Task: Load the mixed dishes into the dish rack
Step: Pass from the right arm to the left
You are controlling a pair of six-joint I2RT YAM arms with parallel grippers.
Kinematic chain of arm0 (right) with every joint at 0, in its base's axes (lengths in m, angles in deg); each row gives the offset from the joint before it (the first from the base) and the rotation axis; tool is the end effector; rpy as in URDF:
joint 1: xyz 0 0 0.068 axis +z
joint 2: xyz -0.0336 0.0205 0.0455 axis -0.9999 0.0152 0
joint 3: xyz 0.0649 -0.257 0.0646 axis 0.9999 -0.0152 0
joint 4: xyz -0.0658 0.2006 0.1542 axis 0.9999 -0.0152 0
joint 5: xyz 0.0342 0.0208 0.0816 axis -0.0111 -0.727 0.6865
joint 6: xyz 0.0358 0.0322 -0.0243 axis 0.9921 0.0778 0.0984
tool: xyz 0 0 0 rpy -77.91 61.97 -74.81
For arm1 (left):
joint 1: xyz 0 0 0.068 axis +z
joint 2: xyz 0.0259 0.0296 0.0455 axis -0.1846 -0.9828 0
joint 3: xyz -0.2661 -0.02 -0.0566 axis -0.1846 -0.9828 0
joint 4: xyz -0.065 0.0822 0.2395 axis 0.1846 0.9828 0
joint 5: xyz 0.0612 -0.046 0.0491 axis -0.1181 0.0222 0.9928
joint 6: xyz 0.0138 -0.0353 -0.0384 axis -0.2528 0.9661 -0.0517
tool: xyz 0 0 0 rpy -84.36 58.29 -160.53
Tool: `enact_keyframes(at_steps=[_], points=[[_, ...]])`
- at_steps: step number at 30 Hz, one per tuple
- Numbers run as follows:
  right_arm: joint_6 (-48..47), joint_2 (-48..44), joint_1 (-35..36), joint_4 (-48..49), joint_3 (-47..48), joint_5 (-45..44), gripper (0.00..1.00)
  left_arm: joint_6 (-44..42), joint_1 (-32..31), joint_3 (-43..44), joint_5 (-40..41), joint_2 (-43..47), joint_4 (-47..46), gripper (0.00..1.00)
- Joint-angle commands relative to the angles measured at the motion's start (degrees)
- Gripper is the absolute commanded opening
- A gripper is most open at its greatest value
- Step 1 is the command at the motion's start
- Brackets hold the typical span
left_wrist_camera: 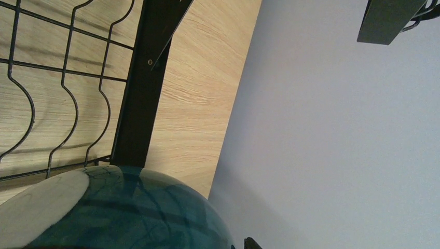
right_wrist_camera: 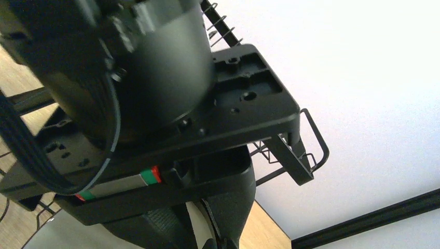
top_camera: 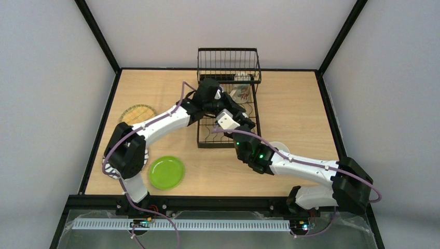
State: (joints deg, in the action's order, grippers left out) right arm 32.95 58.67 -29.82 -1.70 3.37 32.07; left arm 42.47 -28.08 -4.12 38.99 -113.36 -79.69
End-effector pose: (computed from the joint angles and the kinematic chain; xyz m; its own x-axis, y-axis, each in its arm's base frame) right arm 0.1652 0.2248 0.2721 0.0391 -0.7565 -0.6528 -0.1851 0.6365 -0.7488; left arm 0.3105 -0.2686 0.2777 -0.9084 -0.4116 0.0735 -0.2510 0.3962 -0.8832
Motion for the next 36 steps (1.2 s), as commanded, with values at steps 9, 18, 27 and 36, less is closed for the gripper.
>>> enact_keyframes(at_steps=[9,18,27,36], points=[[-0.40,1.43,3.54,1.22,1.52,-2.43,0.00,-2.55,-0.04,0.08,-2.11,-1.79,0.85,0.02],[1.96,1.09,3.55,-0.01,0.98,-3.87,0.00,-1.58,-0.04,-4.28,-2.26,-0.62,-5.25,0.02],[10.78,-1.03,3.62,-8.51,5.81,-7.02,0.37,3.11,0.02,-12.02,-1.39,1.95,-19.80,0.02],[24.02,-5.06,3.58,-19.78,11.50,-8.19,0.59,10.91,1.97,-22.48,0.09,6.02,-40.23,0.02]])
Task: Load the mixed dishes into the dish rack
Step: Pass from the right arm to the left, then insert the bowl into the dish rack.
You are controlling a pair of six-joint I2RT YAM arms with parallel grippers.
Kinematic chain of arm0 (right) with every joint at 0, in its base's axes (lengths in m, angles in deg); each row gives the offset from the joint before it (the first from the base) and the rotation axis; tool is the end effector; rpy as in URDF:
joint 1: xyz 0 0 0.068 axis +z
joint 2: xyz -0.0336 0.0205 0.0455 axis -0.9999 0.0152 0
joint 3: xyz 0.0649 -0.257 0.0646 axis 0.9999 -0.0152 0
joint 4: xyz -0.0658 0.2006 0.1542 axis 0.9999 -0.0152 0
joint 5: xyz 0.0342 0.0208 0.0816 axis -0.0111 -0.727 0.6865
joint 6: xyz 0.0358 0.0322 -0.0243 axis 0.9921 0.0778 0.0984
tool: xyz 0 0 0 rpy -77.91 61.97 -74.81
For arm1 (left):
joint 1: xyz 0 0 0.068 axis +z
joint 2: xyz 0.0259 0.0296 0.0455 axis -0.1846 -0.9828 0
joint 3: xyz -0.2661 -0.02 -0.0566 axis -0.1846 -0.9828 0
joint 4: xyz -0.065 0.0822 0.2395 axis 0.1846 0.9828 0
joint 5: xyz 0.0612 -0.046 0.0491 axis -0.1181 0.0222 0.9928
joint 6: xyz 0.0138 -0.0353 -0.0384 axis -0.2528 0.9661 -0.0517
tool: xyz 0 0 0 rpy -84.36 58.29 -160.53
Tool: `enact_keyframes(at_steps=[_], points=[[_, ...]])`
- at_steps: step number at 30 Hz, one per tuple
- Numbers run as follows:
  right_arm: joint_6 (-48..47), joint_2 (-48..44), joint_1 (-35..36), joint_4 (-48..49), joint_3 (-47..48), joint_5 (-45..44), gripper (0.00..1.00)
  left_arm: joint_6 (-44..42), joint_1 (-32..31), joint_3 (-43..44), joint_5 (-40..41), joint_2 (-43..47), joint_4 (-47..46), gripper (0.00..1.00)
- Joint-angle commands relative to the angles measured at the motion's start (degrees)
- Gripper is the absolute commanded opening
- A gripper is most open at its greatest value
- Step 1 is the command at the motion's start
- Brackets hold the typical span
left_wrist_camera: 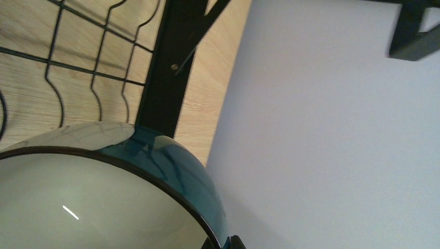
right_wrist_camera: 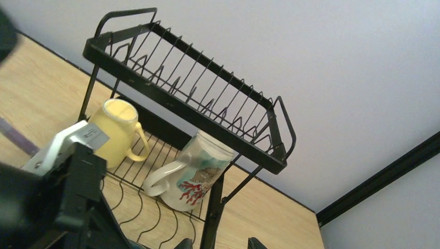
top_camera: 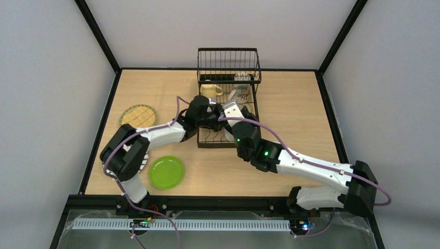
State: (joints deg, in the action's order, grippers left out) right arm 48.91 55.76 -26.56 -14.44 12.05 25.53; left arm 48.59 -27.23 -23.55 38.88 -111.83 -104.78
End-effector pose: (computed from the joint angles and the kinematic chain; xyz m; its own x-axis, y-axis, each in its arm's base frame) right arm 0.1516 0.2276 0.3164 -0.0368 -0.5741 -0.8179 -0.1386 0.8135 -0.5648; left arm 0.2945 -0.2485 0.2163 -0.8845 -0.4519 0.1164 -0.2625 0.2756 -0.9247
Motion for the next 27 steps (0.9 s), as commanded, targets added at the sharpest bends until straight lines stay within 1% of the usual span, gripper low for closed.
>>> enact_keyframes(at_steps=[1,4,6,8,10,13,18,22,27], points=[[9.29,-2.47,0.30,-7.87,2.99,-1.67,0.60,5.34,1.45,-4.26,0.29,4.99,-17.53,0.02],[12.77,-3.52,0.30,-10.47,2.90,-1.93,0.62,6.32,2.64,-7.47,-0.14,5.91,-24.72,0.02],[14.74,-4.10,0.25,-11.81,2.56,-1.85,0.62,6.60,3.78,-9.10,-1.73,5.60,-31.65,0.02],[16.41,-4.55,0.35,-12.95,2.35,-1.85,0.62,6.28,5.41,-9.99,-4.01,4.89,-36.86,0.02],[17.75,-4.90,0.28,-14.12,2.25,-1.89,0.62,4.31,7.14,-9.80,-8.34,4.40,-39.90,0.02],[18.95,-5.55,0.27,-14.83,1.94,-1.98,0.62,-3.14,9.30,-7.96,-14.58,4.25,-38.26,0.02],[20.32,-6.10,0.32,-15.50,1.41,-2.10,0.62,-16.60,10.96,-4.37,-22.39,3.79,-28.78,0.02],[20.52,-5.94,0.22,-15.42,1.19,-2.20,0.62,-22.10,11.30,-3.24,-26.30,1.75,-26.31,0.02],[19.36,-5.62,0.20,-13.69,0.45,-1.86,0.63,-27.44,12.43,-4.32,-28.28,-0.78,-25.17,0.02]])
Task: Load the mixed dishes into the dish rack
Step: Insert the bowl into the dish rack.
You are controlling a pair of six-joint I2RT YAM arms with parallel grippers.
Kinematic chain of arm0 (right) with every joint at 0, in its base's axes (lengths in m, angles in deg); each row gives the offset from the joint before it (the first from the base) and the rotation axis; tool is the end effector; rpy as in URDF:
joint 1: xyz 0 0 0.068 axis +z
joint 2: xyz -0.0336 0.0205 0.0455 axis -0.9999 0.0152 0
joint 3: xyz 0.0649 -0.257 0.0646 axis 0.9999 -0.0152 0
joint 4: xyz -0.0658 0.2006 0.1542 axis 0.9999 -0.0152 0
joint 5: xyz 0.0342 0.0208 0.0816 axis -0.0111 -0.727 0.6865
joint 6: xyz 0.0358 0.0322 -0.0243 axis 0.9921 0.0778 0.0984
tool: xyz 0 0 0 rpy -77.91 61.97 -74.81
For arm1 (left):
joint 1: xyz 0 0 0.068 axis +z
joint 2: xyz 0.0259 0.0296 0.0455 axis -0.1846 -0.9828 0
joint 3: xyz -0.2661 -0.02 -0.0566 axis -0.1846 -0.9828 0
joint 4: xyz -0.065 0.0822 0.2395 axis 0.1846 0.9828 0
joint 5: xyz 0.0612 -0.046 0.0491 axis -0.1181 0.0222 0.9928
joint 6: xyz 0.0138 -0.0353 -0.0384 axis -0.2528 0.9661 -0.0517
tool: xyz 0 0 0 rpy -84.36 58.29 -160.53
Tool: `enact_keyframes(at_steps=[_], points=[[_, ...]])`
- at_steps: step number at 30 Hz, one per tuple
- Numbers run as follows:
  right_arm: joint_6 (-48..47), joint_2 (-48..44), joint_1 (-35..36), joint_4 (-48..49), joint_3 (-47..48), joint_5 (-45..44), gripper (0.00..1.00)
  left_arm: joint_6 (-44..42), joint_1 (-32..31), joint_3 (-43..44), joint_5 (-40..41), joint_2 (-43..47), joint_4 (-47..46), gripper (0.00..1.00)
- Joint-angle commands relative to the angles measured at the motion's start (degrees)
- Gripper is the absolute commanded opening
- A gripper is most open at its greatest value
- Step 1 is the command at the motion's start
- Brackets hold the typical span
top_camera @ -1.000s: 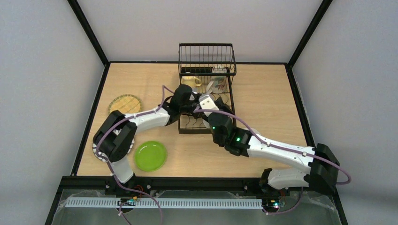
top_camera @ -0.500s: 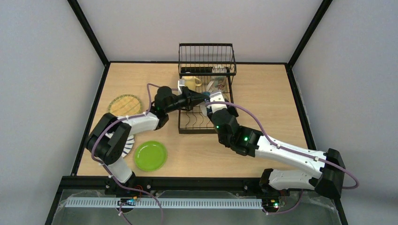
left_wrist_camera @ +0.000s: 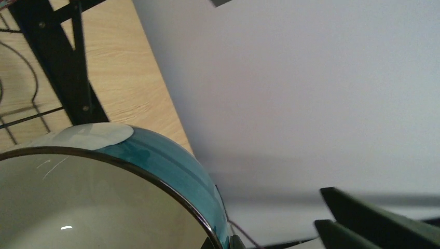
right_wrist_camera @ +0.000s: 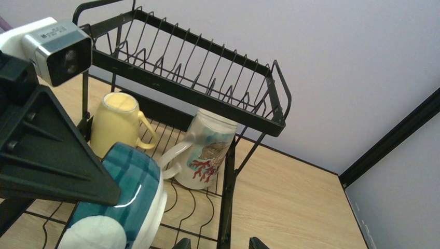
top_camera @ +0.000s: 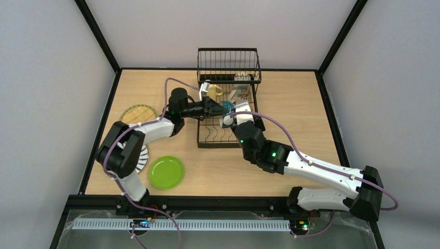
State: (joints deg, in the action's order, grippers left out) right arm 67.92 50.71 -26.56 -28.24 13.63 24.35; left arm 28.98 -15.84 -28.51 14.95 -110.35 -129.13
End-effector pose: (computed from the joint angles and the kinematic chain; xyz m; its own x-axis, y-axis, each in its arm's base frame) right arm 0.1410 0.2063 0.3255 -0.1360 -0.3821 -0.9141 -0.1171 0.9224 -0.3681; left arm 0.3197 -0.1896 0.2417 -0.9087 -0.2131 -0.3589 0.3414 0.1153 -0.9328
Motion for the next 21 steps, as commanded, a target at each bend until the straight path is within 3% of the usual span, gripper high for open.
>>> enact_keyframes(at_steps=[1,11,21], points=[[0.18,-0.34,0.25,0.48,-1.30,-0.59,0.63,-8.81,1.30,0.27,-4.58,-2.80,-0.66,0.02],[-2.23,1.85,-0.35,2.55,-1.13,0.94,0.64,-12.15,2.35,-2.29,-5.09,-7.48,-5.95,0.02],[-4.15,3.53,-1.03,1.83,-0.22,2.10,0.64,2.37,2.39,-7.18,-2.85,-14.10,-32.14,0.02]])
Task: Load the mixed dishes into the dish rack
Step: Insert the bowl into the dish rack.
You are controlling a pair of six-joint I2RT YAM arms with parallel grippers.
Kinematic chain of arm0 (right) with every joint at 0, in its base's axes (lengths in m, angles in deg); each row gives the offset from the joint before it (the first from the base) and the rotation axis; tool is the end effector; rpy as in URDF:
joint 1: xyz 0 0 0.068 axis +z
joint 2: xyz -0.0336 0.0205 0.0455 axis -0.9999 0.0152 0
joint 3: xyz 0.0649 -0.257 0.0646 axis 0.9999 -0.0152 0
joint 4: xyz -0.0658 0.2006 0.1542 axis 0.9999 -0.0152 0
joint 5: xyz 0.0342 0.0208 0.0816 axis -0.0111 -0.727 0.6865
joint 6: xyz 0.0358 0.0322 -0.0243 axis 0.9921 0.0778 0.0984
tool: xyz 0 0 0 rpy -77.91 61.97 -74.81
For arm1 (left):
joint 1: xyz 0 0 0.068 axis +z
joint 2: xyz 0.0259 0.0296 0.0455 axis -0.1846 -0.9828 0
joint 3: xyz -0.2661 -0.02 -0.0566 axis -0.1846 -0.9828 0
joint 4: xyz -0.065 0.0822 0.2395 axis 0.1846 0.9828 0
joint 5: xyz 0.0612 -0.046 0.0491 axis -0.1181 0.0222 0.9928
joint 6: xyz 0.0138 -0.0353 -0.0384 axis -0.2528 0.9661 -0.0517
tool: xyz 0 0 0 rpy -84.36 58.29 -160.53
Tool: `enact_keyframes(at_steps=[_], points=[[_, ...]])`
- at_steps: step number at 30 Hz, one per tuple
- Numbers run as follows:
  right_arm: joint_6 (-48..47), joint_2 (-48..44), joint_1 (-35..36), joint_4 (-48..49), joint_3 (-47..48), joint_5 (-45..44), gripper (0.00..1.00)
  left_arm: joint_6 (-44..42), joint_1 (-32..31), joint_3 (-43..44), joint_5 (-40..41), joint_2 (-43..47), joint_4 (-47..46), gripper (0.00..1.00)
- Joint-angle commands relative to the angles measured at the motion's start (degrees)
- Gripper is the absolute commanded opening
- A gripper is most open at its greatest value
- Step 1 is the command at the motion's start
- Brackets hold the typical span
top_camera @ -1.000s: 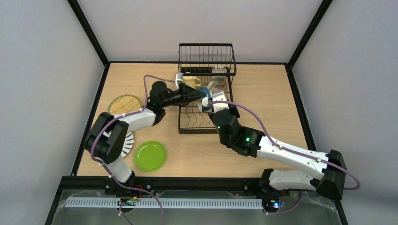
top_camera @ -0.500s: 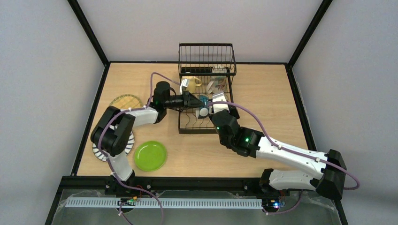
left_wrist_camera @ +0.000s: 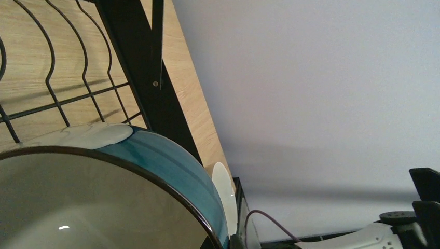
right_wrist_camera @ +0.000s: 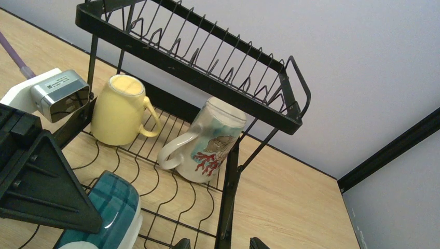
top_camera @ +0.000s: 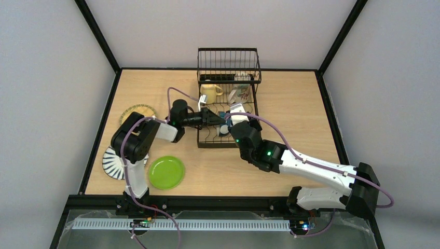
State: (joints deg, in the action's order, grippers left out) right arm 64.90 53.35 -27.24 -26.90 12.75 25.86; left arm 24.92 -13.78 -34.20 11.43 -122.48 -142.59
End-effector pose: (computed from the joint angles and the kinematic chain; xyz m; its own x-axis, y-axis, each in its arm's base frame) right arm 0.1479 0.2140 0.3113 -0.1466 -0.4580 -0.8768 -0.1467 0.8866 -0.4387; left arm 0.3277 -0.1801 0.1608 -0.9151 -0.1707 -0.3654 0.3433 0.1462 -0.9278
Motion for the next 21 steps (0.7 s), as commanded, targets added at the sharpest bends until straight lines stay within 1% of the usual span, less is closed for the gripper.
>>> enact_keyframes(at_steps=[1,7,17,21], points=[[-1.40,0.99,-0.41,0.44,0.70,0.75,0.64,7.91,0.29,-1.92,0.99,-2.93,-21.31,0.02],[-3.00,1.66,-0.96,0.58,1.05,1.82,0.64,13.65,0.31,-2.77,2.26,-6.55,-31.20,0.02],[-4.84,3.46,-1.72,1.08,1.51,3.24,0.64,16.96,0.43,-3.61,2.97,-10.12,-39.01,0.02],[-5.47,4.37,-2.15,1.48,1.86,4.03,0.64,17.09,0.98,-4.86,3.03,-10.39,-40.73,0.02]])
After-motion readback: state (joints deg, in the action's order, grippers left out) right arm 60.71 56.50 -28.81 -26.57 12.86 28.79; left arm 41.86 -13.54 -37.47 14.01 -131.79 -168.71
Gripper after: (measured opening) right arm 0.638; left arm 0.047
